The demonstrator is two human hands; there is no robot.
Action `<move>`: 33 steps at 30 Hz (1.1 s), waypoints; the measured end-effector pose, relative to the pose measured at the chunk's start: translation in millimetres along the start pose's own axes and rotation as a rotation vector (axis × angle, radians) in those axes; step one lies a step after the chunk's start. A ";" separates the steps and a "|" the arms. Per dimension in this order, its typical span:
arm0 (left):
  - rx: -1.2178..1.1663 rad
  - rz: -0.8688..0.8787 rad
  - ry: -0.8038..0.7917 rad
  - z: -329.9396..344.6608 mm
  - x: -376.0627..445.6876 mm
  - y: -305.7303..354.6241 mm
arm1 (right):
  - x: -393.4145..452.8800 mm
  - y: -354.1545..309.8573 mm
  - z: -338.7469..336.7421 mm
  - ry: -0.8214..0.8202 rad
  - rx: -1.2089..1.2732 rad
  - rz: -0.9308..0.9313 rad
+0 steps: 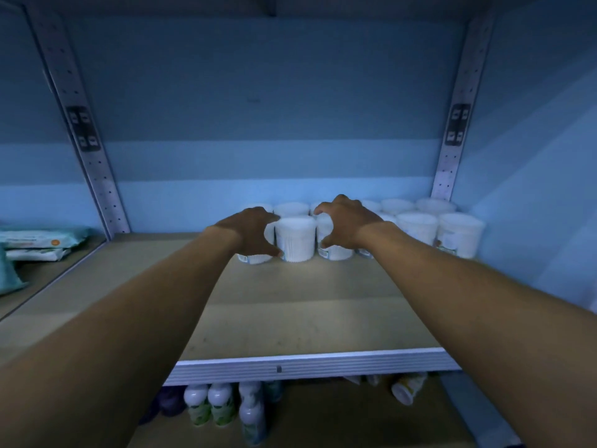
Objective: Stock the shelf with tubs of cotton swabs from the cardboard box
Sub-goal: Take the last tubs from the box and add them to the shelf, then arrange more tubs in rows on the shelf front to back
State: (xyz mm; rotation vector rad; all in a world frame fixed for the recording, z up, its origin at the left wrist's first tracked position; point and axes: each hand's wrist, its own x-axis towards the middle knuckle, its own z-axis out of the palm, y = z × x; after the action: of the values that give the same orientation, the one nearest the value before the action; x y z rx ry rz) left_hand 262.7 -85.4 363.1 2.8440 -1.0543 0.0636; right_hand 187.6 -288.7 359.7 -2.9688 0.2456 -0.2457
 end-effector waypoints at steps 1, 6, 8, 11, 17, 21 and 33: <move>0.003 -0.003 -0.001 -1.5 -1.2 5.4 | -6.4 7.0 -5.0 -0.004 -0.007 0.024; -0.004 0.003 -0.032 -4.5 -1.0 44.3 | -40.0 42.6 -27.2 -0.028 -0.084 0.135; -0.011 0.030 -0.034 -4.0 2.6 64.1 | -52.8 58.3 -32.4 -0.027 -0.097 0.165; -0.017 0.059 -0.054 -0.5 13.0 93.9 | -68.5 83.9 -38.0 -0.021 -0.111 0.206; -0.058 0.140 -0.061 6.1 35.9 148.7 | -92.5 134.7 -47.4 -0.026 -0.139 0.282; -0.053 0.196 -0.072 12.5 52.0 177.9 | -100.5 165.5 -48.8 -0.024 -0.148 0.329; -0.082 0.349 0.009 43.2 116.8 232.9 | -75.8 231.2 -42.4 -0.030 -0.134 0.392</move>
State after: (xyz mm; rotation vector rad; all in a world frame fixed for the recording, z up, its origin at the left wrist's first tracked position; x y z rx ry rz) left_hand 199.5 -341.5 349.2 2.5542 -1.5015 0.0598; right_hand 71.7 -506.7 351.6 -2.9653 0.8575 -0.1390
